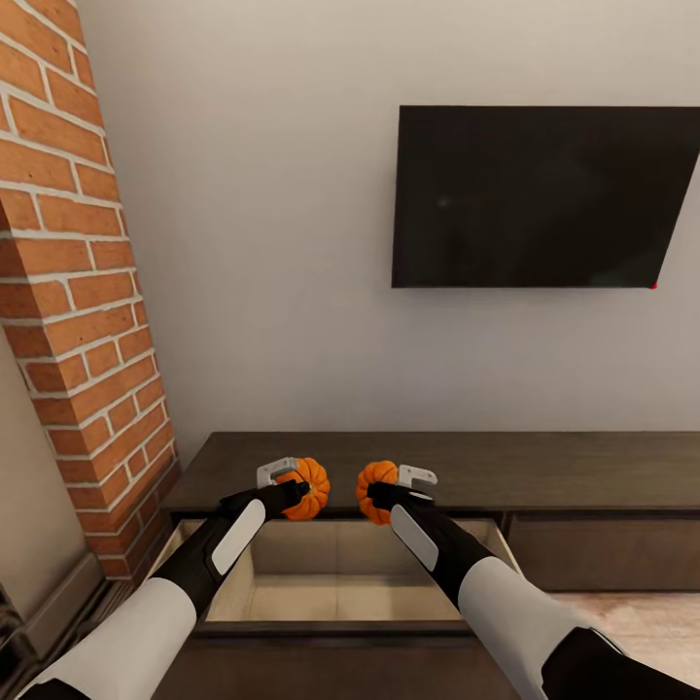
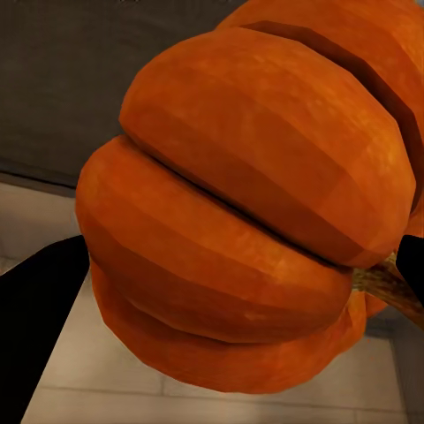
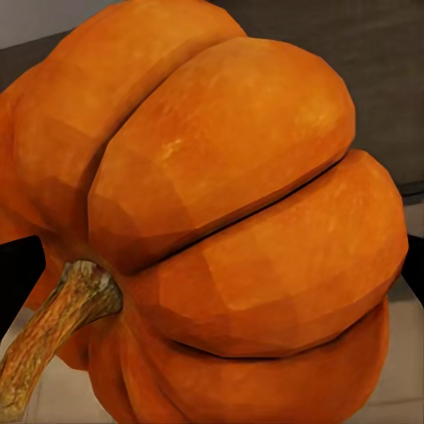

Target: Place each of the two pumpkins and all three candles from the living room inside a cabinet in the living room (use any cabinet), then make sure every cabinet is closed, and position the cauldron so it is next to a table in the living room.

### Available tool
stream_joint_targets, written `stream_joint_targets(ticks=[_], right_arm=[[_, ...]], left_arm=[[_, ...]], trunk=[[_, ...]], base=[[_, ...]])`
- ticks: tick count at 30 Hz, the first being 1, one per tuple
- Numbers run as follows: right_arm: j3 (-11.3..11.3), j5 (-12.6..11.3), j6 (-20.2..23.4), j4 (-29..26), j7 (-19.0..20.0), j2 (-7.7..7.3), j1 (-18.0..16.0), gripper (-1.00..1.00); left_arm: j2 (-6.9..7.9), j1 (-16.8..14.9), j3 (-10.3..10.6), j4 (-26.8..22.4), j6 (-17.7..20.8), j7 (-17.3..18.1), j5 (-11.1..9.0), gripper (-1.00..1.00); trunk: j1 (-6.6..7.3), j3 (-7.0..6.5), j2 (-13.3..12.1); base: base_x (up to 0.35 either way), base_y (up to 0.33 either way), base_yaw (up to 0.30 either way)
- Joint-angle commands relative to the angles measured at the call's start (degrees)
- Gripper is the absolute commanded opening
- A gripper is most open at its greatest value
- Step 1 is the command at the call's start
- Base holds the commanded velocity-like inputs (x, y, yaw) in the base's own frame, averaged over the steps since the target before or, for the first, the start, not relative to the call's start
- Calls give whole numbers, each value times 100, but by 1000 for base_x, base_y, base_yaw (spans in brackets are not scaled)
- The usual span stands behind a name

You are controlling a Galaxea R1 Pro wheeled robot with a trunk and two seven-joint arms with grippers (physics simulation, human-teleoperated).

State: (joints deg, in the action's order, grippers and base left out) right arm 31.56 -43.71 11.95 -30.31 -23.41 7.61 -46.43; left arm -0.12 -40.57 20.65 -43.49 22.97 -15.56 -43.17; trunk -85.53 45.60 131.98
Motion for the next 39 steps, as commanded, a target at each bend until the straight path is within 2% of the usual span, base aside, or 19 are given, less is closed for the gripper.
stream_joint_targets(ticks=[1, 6, 12, 14, 17, 22, 26, 30, 34, 39], right_arm=[[35, -32, 18, -10, -50, -5, -6, -100], [35, -32, 18, -10, -50, -5, -6, -100], [39, -37, 83, -10, -51, -5, -6, -100], [42, -39, 177, -10, -54, -2, -6, -100], [37, -41, 569, -17, -61, 6, -6, -100], [28, -66, 955, -19, -92, 12, -24, -100], [26, -99, 1148, -19, -124, 13, -62, -100], [26, -110, 1180, -13, -145, 13, -67, -100], [26, -108, 1321, -11, -161, 12, -67, -100], [26, -88, 1366, 4, -291, 13, -67, -100]], left_arm=[[3, -4, 18, -10, 7, -53, -60, -100], [3, -4, 18, -10, 6, -53, -61, -100], [3, -4, 10, -12, 52, -49, -64, -100], [3, -4, 10, -54, 208, -48, -67, -100], [3, -4, 9, -198, 733, -67, -61, -100], [3, -4, 9, -243, 934, -106, -53, -100], [3, -4, 9, -247, 953, -421, -77, -100], [3, -5, 9, -247, 955, -557, -64, -100], [-6, -5, 9, -247, 955, -952, -71, -100], [-21, -4, 9, -247, 948, -1109, -59, -100]], trunk=[[1, 6, 3], [1, 6, 3], [-131, 114, 244], [-175, 150, 324], [-241, 204, 444], [-351, 294, 645], [-438, 366, 805], [-526, 437, 966], [-614, 509, 1126], [-627, 620, 1133]], base=[[11, 0, 0], [3, 0, 0], [0, 0, 0], [0, 0, 0], [0, 0, 0], [0, 0, 0], [0, 0, 0], [0, 0, 0], [0, 0, 0], [0, 0, 0]])
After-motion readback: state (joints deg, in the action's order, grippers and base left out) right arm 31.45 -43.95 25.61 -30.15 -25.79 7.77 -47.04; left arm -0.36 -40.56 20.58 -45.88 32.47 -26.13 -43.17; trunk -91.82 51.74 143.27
